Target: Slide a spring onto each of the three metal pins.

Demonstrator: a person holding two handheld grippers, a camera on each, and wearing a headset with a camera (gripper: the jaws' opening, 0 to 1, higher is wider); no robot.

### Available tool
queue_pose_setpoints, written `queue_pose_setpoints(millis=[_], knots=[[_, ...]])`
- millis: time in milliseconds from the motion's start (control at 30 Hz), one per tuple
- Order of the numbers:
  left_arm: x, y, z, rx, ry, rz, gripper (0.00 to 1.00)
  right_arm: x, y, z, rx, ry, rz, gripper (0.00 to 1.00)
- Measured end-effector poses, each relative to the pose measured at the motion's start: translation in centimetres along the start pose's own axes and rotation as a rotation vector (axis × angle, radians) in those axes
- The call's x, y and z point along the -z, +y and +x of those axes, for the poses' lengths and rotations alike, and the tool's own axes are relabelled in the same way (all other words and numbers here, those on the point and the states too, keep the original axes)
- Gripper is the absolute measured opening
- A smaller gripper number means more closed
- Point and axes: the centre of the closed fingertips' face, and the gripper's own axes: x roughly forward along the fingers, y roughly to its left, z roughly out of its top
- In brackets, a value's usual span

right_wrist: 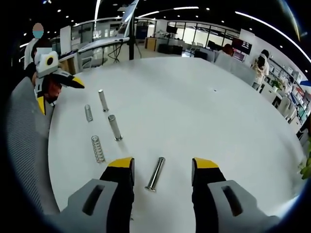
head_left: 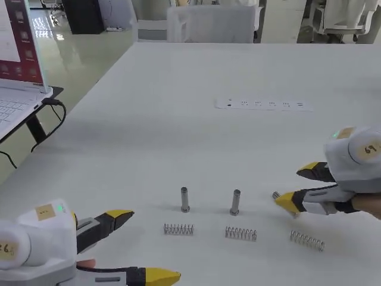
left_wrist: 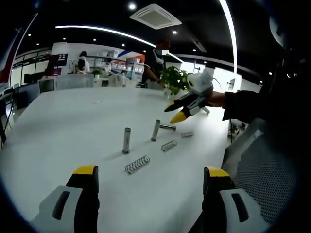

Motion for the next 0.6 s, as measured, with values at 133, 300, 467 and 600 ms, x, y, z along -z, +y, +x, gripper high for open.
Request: queue_pose_setpoints(millis=[133,300,467,600], knots=[[0.0,0.0,0.0,-0.001,-0.002,-0.001,0.85,0.3,0.0,0.4,-0.002,0.021,0.011,0.41],[0.0,0.0,0.0,-0.003,-0.002,-0.003,0.85,0.7,0.0,1.1,-0.006,0.056,0.017,0.35],[0.0,0.1,0.0,-0.004,-0.003,-0.003,0.85,1.1,0.1,1.6,-0.017,0.087,0.018,0.31],[-0.1,0.1,-0.1,-0.004,-0.004,-0.004,0.85,1.3,0.2,2.0,-0.020,0.107,0.018,0.26]])
